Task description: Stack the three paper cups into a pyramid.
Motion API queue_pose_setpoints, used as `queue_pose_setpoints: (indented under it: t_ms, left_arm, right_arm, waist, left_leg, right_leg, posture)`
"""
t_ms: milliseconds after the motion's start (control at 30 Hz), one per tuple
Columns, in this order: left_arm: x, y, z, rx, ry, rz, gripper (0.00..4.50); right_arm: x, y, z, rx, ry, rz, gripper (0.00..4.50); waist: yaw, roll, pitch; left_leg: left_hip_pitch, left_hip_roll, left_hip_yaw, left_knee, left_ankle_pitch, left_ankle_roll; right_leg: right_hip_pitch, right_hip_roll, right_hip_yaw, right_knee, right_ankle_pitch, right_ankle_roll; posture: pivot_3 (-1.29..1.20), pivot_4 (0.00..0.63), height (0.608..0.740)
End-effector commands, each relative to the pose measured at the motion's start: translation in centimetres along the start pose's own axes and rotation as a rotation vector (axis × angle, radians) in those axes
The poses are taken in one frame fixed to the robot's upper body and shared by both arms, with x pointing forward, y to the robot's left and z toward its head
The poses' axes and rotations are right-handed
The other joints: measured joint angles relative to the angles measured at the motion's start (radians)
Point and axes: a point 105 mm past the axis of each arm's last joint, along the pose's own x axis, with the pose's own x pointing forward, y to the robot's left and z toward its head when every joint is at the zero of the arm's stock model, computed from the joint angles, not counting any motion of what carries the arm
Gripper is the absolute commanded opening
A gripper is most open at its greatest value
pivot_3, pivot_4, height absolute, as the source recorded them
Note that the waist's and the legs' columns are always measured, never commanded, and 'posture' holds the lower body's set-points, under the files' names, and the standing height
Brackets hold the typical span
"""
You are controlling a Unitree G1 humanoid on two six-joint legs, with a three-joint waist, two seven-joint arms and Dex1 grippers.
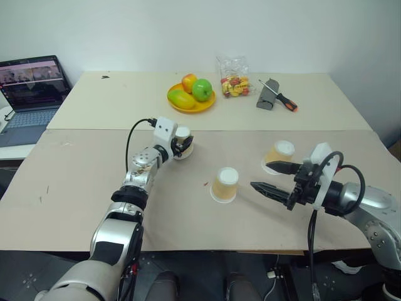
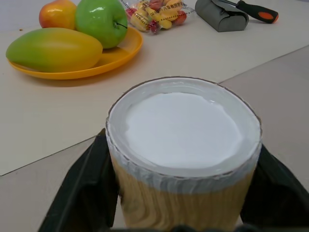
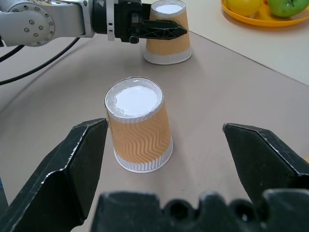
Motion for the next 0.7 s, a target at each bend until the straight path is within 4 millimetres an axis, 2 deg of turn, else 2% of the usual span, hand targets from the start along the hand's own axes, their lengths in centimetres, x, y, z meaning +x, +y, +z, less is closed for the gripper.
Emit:
queue_pose_setpoints:
  t_ms: [33,133,200,333,400,433,567,700]
  left_arm:
    - [0.1,0.3,2.0,0.042,-0.062,-0.003,2.52]
    - [-0.8,0.1,3.1,0.031,-0.111,-0.073,2.52]
    - [-2.6,-0.7,4.6,0.006,-0.141,-0.220,2.52]
    - [-10.0,-4.1,7.4,-0.084,-0.102,-0.686,2.52]
    - [-13.5,-5.2,7.2,-0.133,0.008,-0.865,2.52]
    - [-14.4,-5.5,7.1,-0.144,0.045,-0.904,2.52]
    - [-15.4,-4.7,4.0,-0.089,0.219,-0.892,2.52]
    - [-13.9,-4.8,1.8,-0.017,0.239,-0.853,2.52]
  right_arm:
    - [-0.1,0.2,1.2,-0.041,-0.041,0.000,4.50]
    - [-0.1,0.2,1.3,-0.044,-0.041,-0.001,4.50]
    - [-0.2,0.2,1.2,-0.043,-0.039,-0.005,4.50]
    - [-0.4,0.1,0.9,-0.036,-0.028,-0.017,4.50]
    - [-0.3,0.0,0.8,-0.034,-0.026,-0.019,4.50]
    - [-0.3,0.0,0.7,-0.034,-0.026,-0.020,4.50]
    - [-0.1,-0.1,0.8,-0.031,-0.033,-0.018,4.50]
    - [-0.2,0.0,1.0,-0.030,-0.040,-0.022,4.50]
  waist:
    - [0.000,0.000,0.000]
    - [-0.003,0.000,0.000]
    - [-0.011,0.000,0.000]
    - [-0.042,0.000,0.000]
    - [-0.044,0.001,0.001]
    - [-0.042,0.001,0.001]
    - [-0.030,0.003,0.001]
    - [-0.019,0.003,0.001]
  left_leg:
    - [0.000,0.000,0.000,0.000,0.000,0.000]
    - [0.000,0.000,0.000,0.000,0.000,0.000]
    - [0.000,0.000,0.000,0.000,0.000,0.000]
    - [-0.001,0.002,-0.001,-0.002,0.000,0.000]
    - [0.000,0.002,-0.001,-0.002,0.000,0.000]
    - [0.001,0.002,-0.001,-0.002,0.000,0.000]
    - [0.008,0.001,-0.001,-0.002,0.000,0.000]
    - [0.011,0.001,-0.001,-0.002,0.000,0.000]
  right_leg:
    - [0.000,0.000,0.000,0.000,0.000,0.000]
    - [0.000,0.000,0.000,0.000,0.000,0.000]
    - [-0.001,0.000,0.000,0.000,0.000,0.000]
    - [-0.002,0.001,0.000,0.007,0.000,0.000]
    - [-0.002,0.001,0.000,0.007,0.000,0.000]
    - [-0.001,0.001,0.000,0.007,0.000,0.000]
    - [0.007,0.000,0.000,0.000,0.000,0.000]
    - [0.012,0.001,-0.001,-0.001,0.000,0.000]
  posture:
    - [0.00,0.150,0.740]
    - [0.00,0.150,0.740]
    - [0.00,0.150,0.740]
    - [0.00,0.150,0.740]
    - [0.00,0.150,0.740]
    - [0.00,0.150,0.740]
    - [0.00,0.150,0.740]
    - [0.00,0.150,0.740]
